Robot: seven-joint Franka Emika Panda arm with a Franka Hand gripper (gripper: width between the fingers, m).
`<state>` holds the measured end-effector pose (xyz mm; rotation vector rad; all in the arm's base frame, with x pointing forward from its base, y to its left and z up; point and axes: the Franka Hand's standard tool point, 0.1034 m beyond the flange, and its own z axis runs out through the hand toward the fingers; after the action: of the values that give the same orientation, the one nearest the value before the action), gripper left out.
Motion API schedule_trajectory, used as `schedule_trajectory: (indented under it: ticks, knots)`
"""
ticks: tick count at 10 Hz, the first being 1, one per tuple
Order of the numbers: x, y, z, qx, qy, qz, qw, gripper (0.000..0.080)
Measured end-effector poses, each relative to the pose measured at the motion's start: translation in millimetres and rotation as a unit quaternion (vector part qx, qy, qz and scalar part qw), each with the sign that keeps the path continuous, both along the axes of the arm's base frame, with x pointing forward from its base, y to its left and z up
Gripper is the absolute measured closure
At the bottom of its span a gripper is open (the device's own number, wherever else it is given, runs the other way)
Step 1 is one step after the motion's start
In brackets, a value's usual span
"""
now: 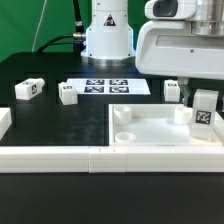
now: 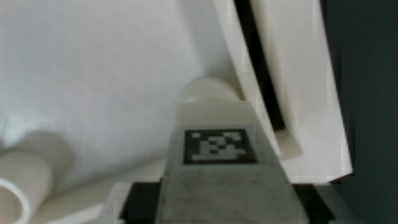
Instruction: Assemble one leg
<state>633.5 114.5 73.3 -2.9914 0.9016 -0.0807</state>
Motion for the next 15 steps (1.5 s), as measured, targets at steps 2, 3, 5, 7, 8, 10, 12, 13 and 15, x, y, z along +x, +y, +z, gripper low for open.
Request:
schedule_trajectory:
  ticks: [2, 3, 5, 7, 8, 10, 12, 13, 15]
  knots:
    - [-0.5, 1.1, -0.4, 0.009, 0.001, -0.127, 0.992, 0.0508]
    - [-0.9, 1.0, -0.6, 0.012, 0.001, -0.187, 0.982, 0.0508]
    - [-1.0, 1.9, -0.9, 0.025, 0.003, -0.302, 0.953, 0.0508]
    - [-1.0, 1.6, -0.9, 0.038, 0.01, -0.389, 0.921, 0.0508]
    - [-0.7, 0.6, -0.7, 0.044, 0.014, -0.422, 0.906, 0.0508]
    - [-0.8, 0.2, -0.9, 0.053, 0.019, -0.486, 0.872, 0.0508]
    - [-1.1, 2.0, -1.0, 0.055, 0.02, -0.5, 0.864, 0.0294]
    - [-1.2, 2.2, -1.0, 0.055, 0.02, -0.499, 0.865, 0.0294]
    - [-1.3, 3.8, -0.9, 0.053, 0.018, -0.453, 0.89, 0.0157]
